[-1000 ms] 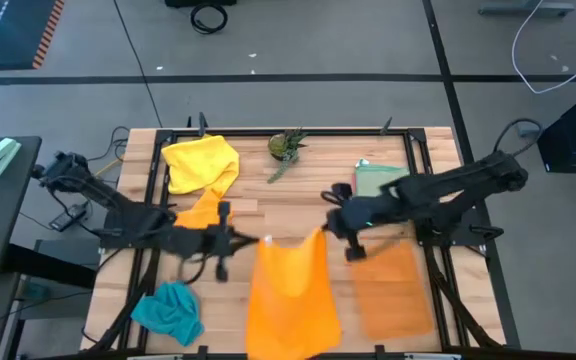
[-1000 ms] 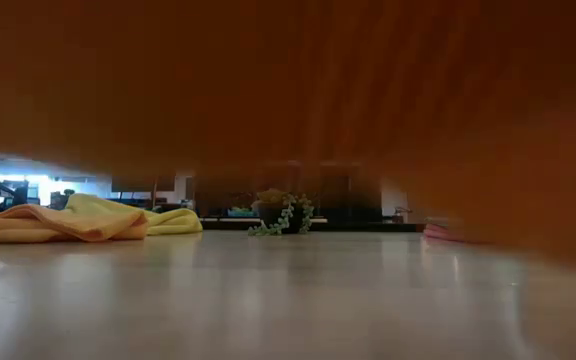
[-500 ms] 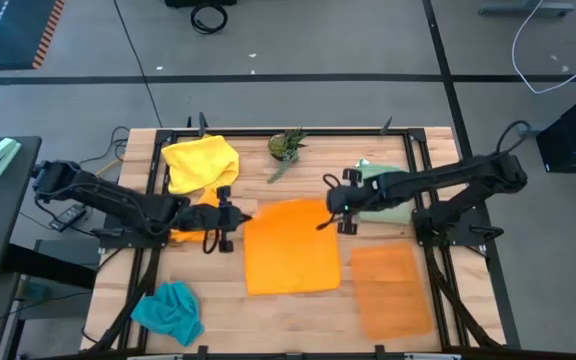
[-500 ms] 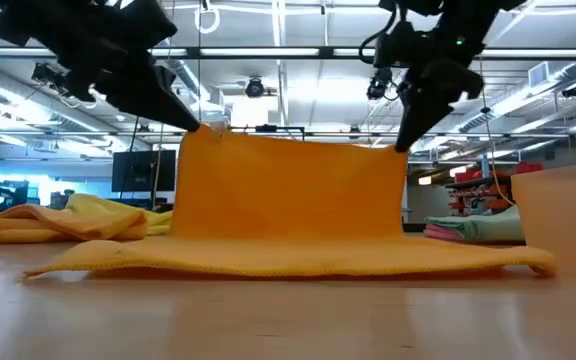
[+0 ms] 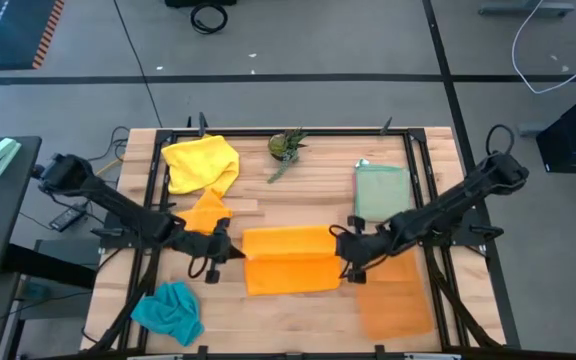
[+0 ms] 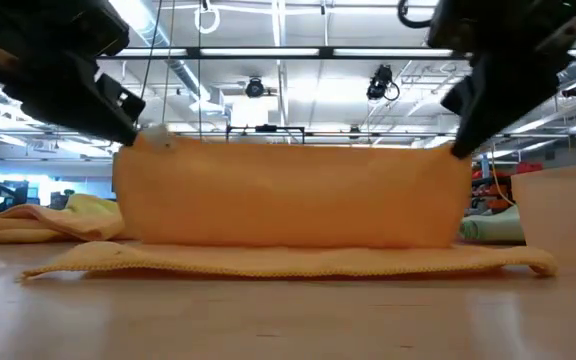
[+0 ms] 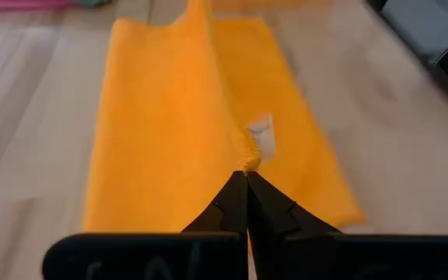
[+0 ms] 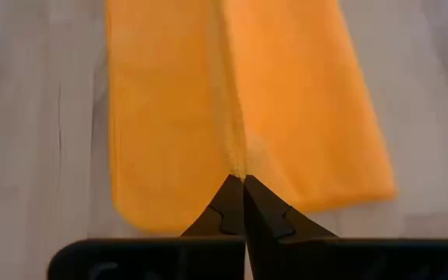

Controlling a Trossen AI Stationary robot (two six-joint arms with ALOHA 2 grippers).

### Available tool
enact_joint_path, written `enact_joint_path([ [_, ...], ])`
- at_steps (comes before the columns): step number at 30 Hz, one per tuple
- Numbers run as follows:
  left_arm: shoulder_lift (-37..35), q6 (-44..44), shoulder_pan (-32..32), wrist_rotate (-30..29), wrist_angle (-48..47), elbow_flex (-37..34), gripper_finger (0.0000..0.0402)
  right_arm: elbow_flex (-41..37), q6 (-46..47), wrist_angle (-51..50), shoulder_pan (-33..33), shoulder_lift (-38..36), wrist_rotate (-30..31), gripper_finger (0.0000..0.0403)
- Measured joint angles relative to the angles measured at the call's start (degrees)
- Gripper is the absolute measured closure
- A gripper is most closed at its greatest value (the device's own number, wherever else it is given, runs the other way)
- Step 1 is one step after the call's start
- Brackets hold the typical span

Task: Fold microfiber towels
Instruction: Fold the right orange microfiber towel

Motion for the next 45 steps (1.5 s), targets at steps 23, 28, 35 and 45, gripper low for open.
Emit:
enact_joint_path([
  [23,14.3,-4.3,-5.8,0.0,15.9,0.1,0.0395,-2.7,11.0,5.8,6.5,2.6,0.2,0.0403],
  [28,14.3,-6.8,-6.0,0.4,16.0,0.1,0.0392,-2.7,11.8,6.6,6.5,6.0,-0.8,0.0403],
  [35,14.3,-10.3,-6.0,1.2,15.9,0.1,0.0364,-2.6,12.7,6.9,6.9,7.5,-2.0,0.0403],
  [45,13.8,-7.0,-4.9,3.4,16.3,0.1,0.0294,-2.6,13.5,9.2,8.4,7.5,-3.6,0.0403],
])
